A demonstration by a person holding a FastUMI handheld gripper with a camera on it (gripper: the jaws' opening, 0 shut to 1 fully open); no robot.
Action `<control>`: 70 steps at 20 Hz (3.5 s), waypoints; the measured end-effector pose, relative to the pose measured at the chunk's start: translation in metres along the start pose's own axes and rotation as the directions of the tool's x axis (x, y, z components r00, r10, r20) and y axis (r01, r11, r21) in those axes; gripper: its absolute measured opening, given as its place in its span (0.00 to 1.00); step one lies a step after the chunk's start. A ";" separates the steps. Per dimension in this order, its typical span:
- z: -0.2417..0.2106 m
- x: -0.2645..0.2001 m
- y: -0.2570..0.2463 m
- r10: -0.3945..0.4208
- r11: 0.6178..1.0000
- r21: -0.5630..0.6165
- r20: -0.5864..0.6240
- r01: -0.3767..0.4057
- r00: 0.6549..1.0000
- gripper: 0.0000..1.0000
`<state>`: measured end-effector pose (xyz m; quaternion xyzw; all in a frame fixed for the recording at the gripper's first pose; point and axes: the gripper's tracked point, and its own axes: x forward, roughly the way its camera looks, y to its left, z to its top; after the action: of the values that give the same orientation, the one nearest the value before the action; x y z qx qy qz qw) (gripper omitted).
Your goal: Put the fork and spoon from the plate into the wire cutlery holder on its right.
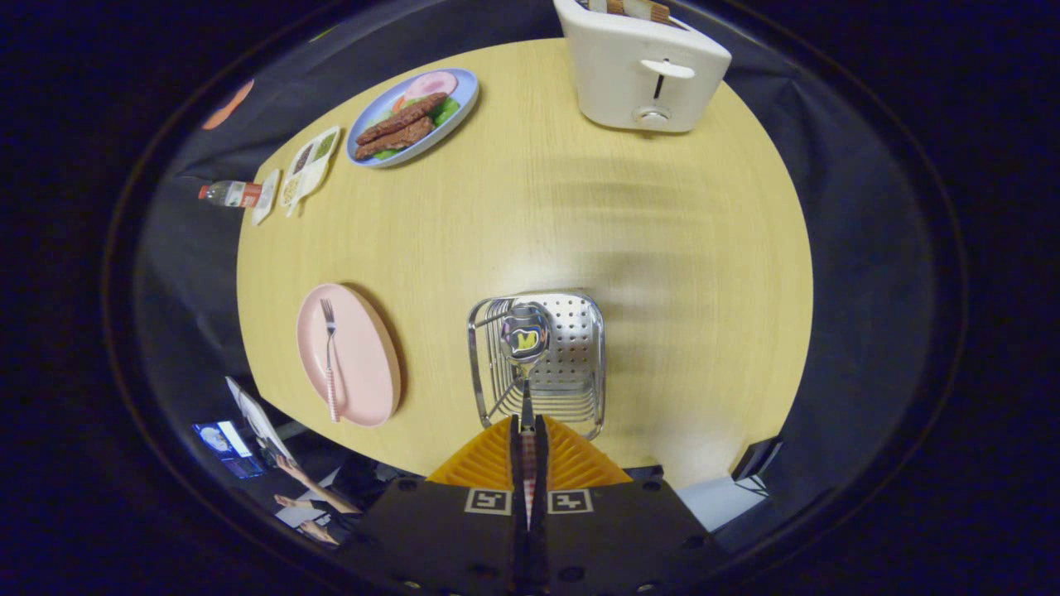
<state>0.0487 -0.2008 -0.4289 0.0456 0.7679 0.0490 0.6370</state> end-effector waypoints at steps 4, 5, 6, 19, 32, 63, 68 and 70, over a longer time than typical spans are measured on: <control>-0.002 -0.001 0.000 -0.004 1.000 -0.007 -0.002 0.004 1.000 0.04; -0.002 -0.002 -0.001 -0.009 1.000 -0.005 0.004 0.009 1.000 0.04; -0.001 -0.003 -0.003 -0.014 1.000 -0.001 0.014 0.014 1.000 0.04; -0.008 -0.034 0.036 0.033 0.998 0.052 0.219 -0.045 0.975 0.52; -0.043 -0.010 0.158 0.040 0.999 -0.035 0.345 -0.030 0.938 0.97; -0.037 0.151 0.291 -0.048 0.999 0.030 0.533 0.038 0.845 0.25; -0.040 0.144 0.287 -0.006 0.999 0.030 0.502 -0.011 0.865 0.03; -0.043 0.134 0.282 0.002 1.000 0.018 0.499 -0.013 0.867 0.03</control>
<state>-0.0157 0.0952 -0.5141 0.0664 0.5776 0.0301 0.8131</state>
